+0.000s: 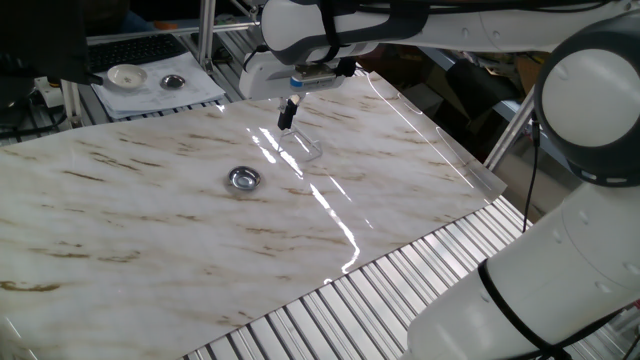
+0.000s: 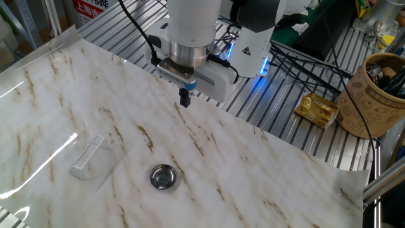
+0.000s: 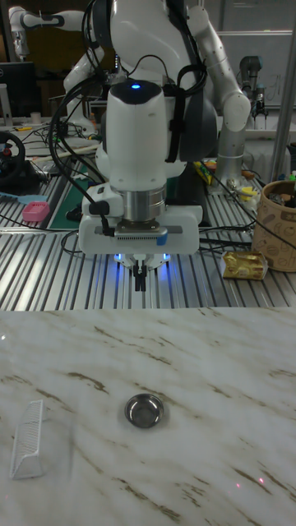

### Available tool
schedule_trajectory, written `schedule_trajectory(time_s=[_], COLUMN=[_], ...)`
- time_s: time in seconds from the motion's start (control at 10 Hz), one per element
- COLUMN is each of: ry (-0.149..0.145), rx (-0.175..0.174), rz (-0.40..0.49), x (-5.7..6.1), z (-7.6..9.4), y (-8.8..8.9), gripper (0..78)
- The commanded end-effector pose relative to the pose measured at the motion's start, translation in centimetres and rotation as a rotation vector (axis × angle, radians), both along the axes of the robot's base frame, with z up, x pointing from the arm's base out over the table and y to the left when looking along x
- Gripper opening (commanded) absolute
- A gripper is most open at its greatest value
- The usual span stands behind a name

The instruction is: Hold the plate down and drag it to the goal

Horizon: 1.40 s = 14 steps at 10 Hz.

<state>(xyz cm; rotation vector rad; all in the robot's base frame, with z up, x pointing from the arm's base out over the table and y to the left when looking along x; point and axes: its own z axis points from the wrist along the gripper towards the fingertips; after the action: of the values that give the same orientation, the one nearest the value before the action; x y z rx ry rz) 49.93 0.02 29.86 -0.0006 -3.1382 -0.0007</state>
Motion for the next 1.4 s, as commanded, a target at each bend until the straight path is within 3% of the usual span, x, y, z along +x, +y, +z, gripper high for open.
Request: schedule_trajectory(time_s=[0.1,0.2,0.7,1.4], ry=[0.049,0.048,0.050,0.044], rx=[0.064,0.038,0.030,0.033], rz=[-0.257,-0.251,-0.244,-0.232], x=[0.0,0.0,0.1,2.6], z=[0.0,0.0,0.0,-1.1], y=[0.0,0.0,0.0,0.3], gripper=[0.0,0.0,0.0,0.0])
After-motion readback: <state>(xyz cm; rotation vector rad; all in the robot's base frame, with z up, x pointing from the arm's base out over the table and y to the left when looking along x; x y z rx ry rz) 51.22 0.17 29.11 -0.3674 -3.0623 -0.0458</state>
